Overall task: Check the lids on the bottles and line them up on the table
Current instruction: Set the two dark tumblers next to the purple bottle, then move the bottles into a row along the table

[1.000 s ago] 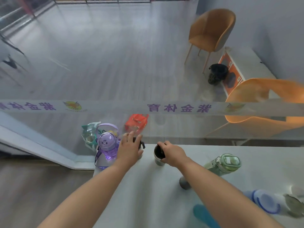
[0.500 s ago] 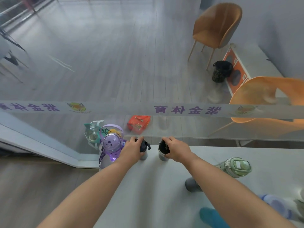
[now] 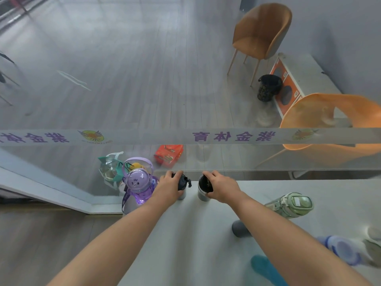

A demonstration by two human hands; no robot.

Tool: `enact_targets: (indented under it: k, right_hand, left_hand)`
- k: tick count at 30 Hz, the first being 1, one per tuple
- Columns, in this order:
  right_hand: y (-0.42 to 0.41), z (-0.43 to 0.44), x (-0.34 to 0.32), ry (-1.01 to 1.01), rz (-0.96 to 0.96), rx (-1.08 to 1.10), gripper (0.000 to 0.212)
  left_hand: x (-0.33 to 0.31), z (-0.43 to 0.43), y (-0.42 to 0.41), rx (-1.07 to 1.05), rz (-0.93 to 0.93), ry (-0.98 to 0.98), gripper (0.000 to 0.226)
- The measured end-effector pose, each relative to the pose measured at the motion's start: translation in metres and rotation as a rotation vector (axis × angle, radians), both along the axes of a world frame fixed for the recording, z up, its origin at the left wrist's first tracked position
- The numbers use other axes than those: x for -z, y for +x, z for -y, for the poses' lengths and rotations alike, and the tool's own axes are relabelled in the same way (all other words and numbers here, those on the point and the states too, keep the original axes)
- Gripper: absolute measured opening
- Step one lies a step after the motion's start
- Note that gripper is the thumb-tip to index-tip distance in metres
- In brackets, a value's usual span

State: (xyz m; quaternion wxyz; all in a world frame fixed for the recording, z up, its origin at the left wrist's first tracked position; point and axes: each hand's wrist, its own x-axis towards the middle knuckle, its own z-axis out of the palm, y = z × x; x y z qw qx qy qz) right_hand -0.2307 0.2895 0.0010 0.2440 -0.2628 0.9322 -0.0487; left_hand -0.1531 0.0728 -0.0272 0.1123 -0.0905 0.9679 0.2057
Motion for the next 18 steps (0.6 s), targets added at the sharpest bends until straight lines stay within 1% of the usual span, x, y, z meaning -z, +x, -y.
enact_targets:
  k: [3, 5, 6, 8, 10, 11, 13, 14, 16, 18]
  right_hand:
    - [0.003, -0.005, -0.005, -0.008, 0.016, 0.017, 0.088]
    - [0.006, -0.014, -0.013, -0.059, -0.002, 0.038, 0.085]
    - [0.009, -0.019, -0.019, -0.084, -0.012, 0.055, 0.077]
    - [0.013, -0.033, -0.032, -0.128, -0.035, 0.099, 0.056]
    - [0.016, -0.05, -0.046, -0.102, -0.077, 0.166, 0.027]
    - [0.018, -0.059, -0.053, -0.068, -0.089, 0.194, 0.02]
    - [0.027, -0.079, -0.066, -0.011, -0.108, 0.258, 0.03]
    - [0.032, -0.089, -0.072, 0.005, -0.111, 0.296, 0.028]
    - [0.047, -0.109, -0.08, 0.031, -0.111, 0.321, 0.026]
    - [0.063, -0.128, -0.084, 0.052, -0.054, 0.316, 0.031]
  left_hand:
    - [-0.005, -0.003, 0.004, 0.017, -0.024, -0.089, 0.089]
    - [-0.011, -0.009, 0.006, 0.055, -0.124, -0.141, 0.084]
    - [-0.013, -0.013, 0.007, 0.098, -0.204, -0.123, 0.076]
    - [-0.014, -0.023, 0.007, 0.219, -0.38, -0.053, 0.052]
    - [-0.022, -0.04, 0.008, 0.34, -0.465, -0.007, 0.032]
    - [-0.025, -0.05, 0.008, 0.382, -0.48, 0.02, 0.023]
    - [-0.033, -0.073, 0.01, 0.413, -0.459, 0.08, 0.011]
    - [-0.036, -0.086, 0.011, 0.413, -0.438, 0.102, 0.008]
    - [-0.038, -0.111, 0.013, 0.463, -0.399, 0.126, 0.012]
    - [-0.038, -0.136, 0.018, 0.549, -0.37, 0.151, 0.019]
